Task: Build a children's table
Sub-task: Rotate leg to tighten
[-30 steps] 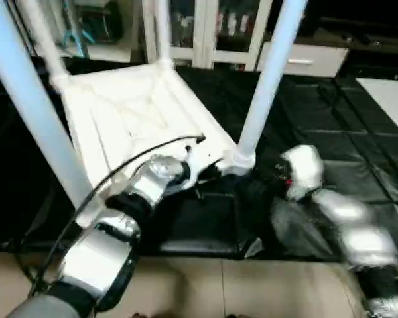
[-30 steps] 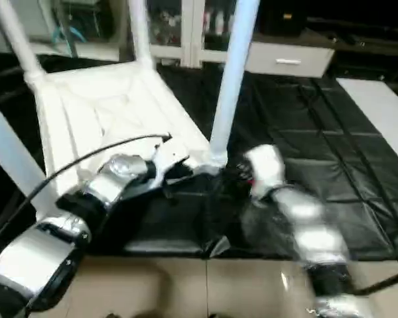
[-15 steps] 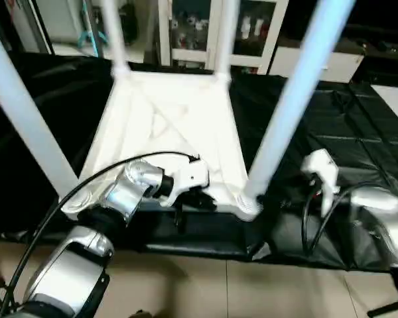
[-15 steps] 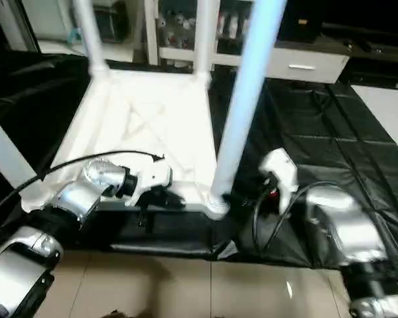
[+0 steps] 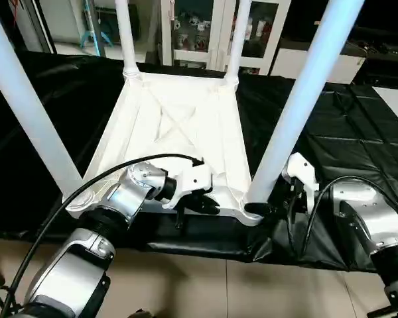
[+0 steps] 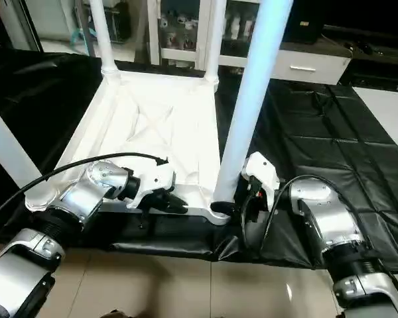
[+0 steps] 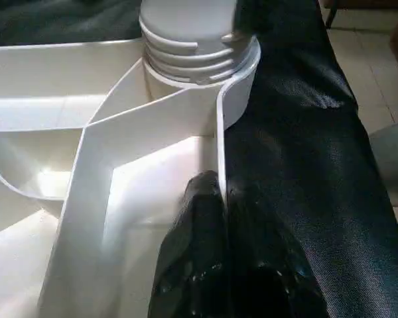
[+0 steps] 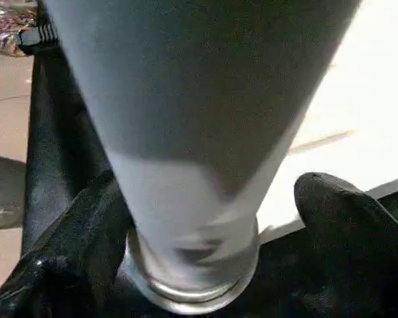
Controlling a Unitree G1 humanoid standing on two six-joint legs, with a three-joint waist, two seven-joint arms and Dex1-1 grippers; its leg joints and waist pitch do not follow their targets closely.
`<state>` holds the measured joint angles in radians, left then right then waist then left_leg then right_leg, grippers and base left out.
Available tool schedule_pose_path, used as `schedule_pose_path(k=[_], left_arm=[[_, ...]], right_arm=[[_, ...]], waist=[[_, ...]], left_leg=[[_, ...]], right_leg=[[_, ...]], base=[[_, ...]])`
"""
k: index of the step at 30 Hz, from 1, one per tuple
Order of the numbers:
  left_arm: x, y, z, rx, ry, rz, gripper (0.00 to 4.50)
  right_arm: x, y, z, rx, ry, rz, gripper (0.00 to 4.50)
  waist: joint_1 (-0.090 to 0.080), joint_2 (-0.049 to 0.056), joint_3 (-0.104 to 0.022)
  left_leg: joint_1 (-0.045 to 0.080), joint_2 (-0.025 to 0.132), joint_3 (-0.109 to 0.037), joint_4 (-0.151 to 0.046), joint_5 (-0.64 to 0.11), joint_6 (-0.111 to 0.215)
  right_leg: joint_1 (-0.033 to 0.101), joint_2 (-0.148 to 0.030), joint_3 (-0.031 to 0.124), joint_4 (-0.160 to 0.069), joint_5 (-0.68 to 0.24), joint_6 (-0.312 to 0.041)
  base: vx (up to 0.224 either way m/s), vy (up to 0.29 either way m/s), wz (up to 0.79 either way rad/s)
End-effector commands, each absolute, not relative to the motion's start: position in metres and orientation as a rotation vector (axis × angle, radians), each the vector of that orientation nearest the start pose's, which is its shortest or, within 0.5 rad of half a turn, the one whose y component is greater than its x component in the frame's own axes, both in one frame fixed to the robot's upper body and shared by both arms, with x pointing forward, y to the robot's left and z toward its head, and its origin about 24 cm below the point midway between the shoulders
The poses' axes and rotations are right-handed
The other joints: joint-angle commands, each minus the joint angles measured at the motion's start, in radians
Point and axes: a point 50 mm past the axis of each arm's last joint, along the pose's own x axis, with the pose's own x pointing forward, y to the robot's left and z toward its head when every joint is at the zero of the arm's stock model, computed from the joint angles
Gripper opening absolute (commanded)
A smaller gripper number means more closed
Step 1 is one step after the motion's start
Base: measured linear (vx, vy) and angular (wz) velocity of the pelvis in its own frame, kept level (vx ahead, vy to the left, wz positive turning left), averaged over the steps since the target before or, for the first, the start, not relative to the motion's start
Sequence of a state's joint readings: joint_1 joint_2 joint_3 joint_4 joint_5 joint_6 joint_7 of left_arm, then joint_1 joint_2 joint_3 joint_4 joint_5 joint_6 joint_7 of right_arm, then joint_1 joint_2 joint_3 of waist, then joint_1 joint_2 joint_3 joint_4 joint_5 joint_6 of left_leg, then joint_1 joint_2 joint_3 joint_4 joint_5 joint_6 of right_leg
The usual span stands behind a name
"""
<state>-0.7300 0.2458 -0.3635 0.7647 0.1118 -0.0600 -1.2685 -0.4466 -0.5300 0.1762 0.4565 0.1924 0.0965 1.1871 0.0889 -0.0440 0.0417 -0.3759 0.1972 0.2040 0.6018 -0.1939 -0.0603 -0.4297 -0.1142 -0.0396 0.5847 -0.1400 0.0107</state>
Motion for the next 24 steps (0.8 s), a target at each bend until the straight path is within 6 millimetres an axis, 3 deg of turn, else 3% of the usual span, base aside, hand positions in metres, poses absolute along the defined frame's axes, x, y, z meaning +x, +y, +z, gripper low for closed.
schedule_pose_path(k=[1,13,20,24], left_arm=[[0.320,0.077,0.055,0.514,0.368,-1.560,0.00],[0.322,0.080,0.055,0.521,0.377,-1.547,0.00],[0.322,0.084,0.053,0.528,0.395,-1.538,0.00],[0.328,0.086,0.050,0.518,0.419,-1.451,0.00]], right_arm=[[0.302,-0.188,0.062,-0.274,0.354,1.220,3.90],[0.301,-0.188,0.052,-0.212,0.384,1.248,2.86],[0.299,-0.185,0.049,-0.174,0.365,1.238,2.69],[0.303,-0.189,0.040,-0.107,0.362,1.067,2.68]], waist=[[-0.006,-0.020,-0.064],[-0.005,-0.018,-0.065],[-0.005,-0.019,-0.065],[-0.009,-0.016,-0.061]], left_leg=[[0.015,0.031,-0.006,-0.071,-0.198,0.089],[0.013,0.031,-0.007,-0.071,-0.191,0.090],[0.013,0.031,-0.007,-0.072,-0.196,0.085],[0.014,0.030,-0.007,-0.075,-0.221,0.070]], right_leg=[[0.049,-0.025,0.018,-0.052,-0.247,-0.225],[0.051,-0.024,0.017,-0.049,-0.234,-0.234],[0.052,-0.023,0.017,-0.049,-0.236,-0.234],[0.046,-0.022,0.018,-0.054,-0.277,-0.223]], base=[[0.000,0.000,0.00],[0.000,0.000,0.00],[0.000,0.000,0.00],[0.000,0.000,0.00]])
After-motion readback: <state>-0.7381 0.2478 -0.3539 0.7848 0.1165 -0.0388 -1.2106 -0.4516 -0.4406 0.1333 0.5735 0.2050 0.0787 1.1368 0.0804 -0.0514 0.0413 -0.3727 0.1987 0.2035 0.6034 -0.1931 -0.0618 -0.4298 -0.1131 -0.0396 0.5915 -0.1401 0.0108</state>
